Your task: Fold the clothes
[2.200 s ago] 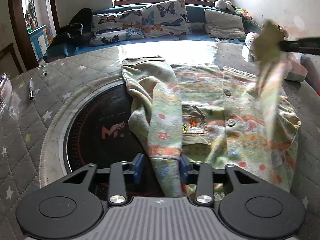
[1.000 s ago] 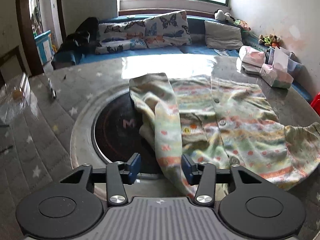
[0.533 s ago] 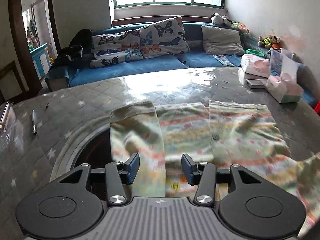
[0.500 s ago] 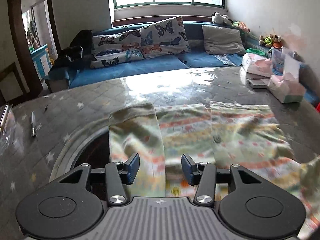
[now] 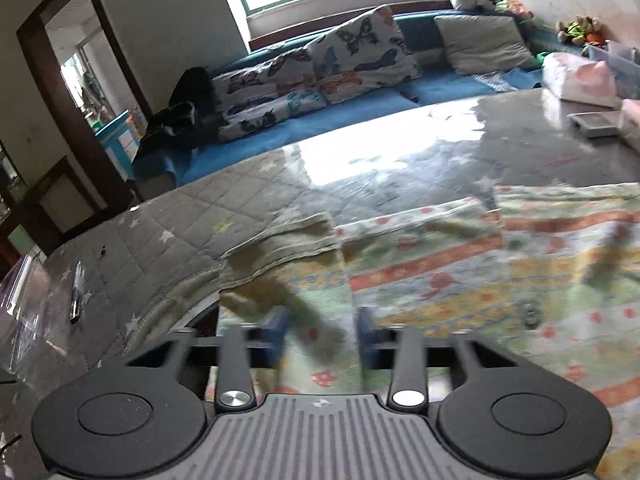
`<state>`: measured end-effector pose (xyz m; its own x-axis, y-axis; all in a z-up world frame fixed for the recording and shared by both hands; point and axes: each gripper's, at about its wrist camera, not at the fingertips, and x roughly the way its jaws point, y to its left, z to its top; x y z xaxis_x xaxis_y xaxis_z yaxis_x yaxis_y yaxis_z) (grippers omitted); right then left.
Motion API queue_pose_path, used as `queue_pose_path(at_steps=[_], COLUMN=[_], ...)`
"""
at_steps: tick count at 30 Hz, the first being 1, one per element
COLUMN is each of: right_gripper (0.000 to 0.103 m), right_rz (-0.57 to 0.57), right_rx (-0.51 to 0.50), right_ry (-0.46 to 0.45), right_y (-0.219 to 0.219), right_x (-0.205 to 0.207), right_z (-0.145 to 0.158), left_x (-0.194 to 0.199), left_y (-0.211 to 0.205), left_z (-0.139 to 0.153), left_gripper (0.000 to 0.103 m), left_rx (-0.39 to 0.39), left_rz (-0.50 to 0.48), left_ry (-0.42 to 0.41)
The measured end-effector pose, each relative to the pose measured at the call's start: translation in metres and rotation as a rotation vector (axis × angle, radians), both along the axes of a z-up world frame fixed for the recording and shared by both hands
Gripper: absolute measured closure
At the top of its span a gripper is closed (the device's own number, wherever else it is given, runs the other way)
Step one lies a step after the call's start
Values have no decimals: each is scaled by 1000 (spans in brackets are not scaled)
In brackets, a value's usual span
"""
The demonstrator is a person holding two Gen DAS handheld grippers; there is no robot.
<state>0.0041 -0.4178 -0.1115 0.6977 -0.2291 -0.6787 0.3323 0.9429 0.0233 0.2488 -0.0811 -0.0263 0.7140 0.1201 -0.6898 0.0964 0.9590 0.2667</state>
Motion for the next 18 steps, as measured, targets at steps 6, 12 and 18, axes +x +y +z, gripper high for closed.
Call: queue_pose_path(at_steps=[6,12,18], right_gripper=[45,45,44], right_rz=[-1,3,8], right_rx=[-1,0,4], right_ry=[-3,-7,-12], right_y=[1,0,-1], right_x=[0,-1,-1], right_z=[0,0,0], left_x=[-12,-41,-87], left_y=[48,112,179], left_z=[20,53,62], left_gripper=[98,99,100], left_rx=[-113,-197,-242], left_rz=[66,194,349], left_ry=[-39,-121,-163])
